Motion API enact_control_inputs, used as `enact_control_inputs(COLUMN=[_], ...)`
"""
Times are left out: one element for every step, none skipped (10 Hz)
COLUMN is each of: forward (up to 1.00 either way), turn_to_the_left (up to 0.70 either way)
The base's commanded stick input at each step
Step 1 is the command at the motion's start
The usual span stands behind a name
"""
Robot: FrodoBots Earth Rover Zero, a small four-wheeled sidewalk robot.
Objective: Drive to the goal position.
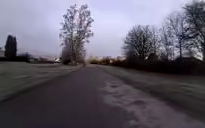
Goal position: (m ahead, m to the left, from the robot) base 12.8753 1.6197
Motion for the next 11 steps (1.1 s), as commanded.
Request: enact_control_inputs(forward=[1.0,1.0,1.0,1.0,1.0,1.0,1.0,1.0,1.0,1.0,1.0], turn_to_the_left=[0.0,0.0,0.0,0.17,0.4,0.4,0.18,0.0,0.0,0.0,0.0])
